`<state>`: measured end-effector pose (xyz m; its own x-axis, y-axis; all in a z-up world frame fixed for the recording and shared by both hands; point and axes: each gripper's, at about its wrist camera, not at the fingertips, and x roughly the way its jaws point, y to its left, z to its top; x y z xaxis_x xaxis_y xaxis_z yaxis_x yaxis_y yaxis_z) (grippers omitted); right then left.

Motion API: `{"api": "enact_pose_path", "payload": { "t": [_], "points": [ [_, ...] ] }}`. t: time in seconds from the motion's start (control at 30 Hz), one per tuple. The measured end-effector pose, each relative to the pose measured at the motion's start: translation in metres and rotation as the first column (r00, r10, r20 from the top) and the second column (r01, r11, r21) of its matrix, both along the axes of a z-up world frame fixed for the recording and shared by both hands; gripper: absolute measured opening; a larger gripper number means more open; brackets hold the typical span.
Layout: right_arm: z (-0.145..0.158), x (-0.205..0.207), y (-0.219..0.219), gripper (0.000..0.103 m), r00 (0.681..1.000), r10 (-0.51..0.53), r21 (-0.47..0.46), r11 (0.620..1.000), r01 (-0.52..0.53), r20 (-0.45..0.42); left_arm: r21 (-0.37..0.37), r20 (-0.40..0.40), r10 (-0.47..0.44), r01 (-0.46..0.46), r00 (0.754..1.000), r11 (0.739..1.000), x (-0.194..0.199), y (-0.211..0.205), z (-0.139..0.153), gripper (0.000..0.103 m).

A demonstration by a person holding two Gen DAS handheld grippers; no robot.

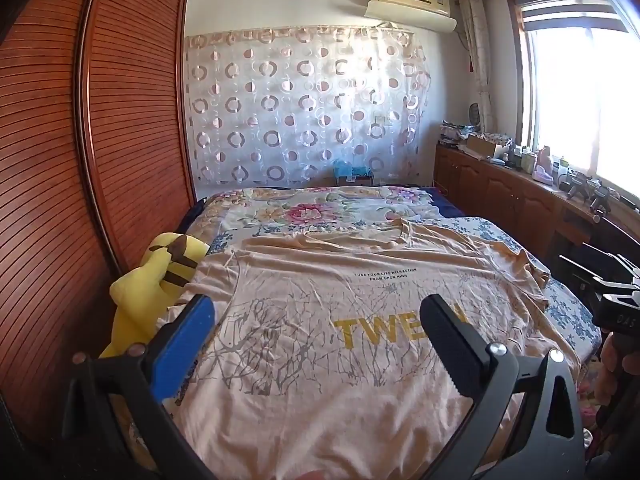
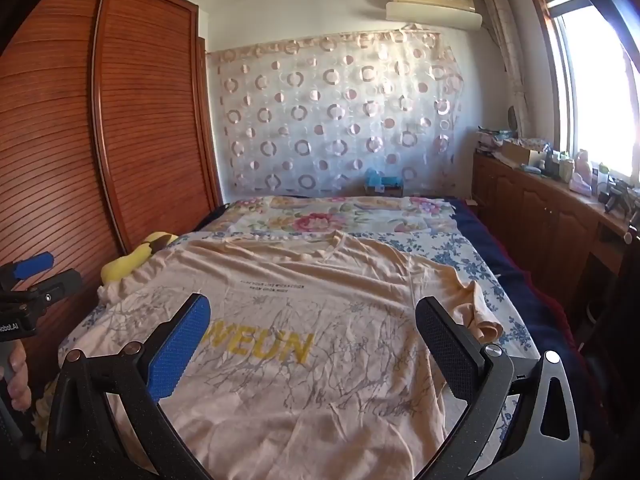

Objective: Fold small clothes

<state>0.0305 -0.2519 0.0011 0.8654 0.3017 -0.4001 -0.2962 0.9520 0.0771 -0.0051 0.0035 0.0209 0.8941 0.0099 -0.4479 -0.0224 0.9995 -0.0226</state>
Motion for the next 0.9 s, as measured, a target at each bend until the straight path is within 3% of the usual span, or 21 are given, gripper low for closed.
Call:
{"api": "enact_pose_path", "payload": {
  "t": [0.9],
  "points": [
    [0.0,-0.0006,0.0006,0.103,1.0,0.0,-0.006,1.0,0.0,0.002,0.023,0.033,0.005,-0.006,0.999,1.0,-0.0037,-0.0054,-0.0065,0.103]
  ]
}}
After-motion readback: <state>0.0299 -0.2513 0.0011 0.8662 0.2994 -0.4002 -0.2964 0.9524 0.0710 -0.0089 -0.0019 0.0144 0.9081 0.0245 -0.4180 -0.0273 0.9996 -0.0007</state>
